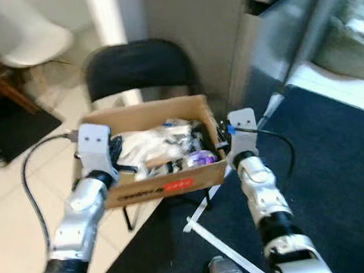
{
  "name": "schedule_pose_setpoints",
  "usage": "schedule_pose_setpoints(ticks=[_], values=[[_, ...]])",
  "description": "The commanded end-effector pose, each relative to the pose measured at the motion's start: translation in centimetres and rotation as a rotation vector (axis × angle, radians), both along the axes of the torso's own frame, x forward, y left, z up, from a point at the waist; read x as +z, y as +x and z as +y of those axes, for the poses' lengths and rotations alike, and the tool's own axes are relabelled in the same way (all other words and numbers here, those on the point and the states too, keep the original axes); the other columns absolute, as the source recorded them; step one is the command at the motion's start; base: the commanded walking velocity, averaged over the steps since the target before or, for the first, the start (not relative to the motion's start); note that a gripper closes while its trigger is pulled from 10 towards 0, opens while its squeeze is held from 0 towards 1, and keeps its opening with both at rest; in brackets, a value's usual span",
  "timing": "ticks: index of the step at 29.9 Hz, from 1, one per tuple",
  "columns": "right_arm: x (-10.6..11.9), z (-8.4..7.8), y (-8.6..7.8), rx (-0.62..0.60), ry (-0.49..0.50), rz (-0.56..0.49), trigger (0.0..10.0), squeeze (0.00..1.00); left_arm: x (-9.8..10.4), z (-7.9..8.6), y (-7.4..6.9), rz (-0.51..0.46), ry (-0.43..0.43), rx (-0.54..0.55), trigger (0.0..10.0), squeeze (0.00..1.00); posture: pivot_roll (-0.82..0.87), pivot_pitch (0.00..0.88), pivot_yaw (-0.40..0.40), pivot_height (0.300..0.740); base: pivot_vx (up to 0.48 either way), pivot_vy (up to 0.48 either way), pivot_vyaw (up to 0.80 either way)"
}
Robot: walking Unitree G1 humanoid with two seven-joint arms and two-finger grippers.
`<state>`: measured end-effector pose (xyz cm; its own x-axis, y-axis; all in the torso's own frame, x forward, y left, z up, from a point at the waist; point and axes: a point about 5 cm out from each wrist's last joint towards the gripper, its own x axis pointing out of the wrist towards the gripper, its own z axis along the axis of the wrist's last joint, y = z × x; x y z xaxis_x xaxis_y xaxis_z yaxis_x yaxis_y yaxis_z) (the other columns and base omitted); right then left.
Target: Picking trash to rubbish bin
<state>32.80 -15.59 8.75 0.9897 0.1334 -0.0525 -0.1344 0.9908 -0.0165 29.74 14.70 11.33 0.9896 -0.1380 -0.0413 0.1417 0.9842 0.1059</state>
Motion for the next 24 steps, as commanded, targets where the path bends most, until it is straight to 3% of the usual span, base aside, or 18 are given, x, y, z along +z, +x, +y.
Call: schedule_pose_setpoints(ticks=[1,12,24], values=[[-0.2,0.3,-0.2,0.001,0.009,0.007,10.0,0.00,-0.4,0.3,-0.1,0.013,0.012,0.007,10.0,0.00,0.05,0.037,-0.033,0.740,0.000,0.000,-0.80],[-0.3,-0.1,-0.1,-0.030,-0.016,0.007,10.0,0.00,-0.5,0.2,-0.1,0.016,0.031,-0.004,10.0,0.00,0.05,0.028,-0.031,0.740,0.000,0.000,-0.80],[-1.4,-1.7,0.0,-0.146,-0.100,0.099,10.0,0.00,-0.6,0.3,-0.1,0.015,0.057,0.006,10.0,0.00,0.05,0.011,-0.032,0.740,0.000,0.000,-0.80]])
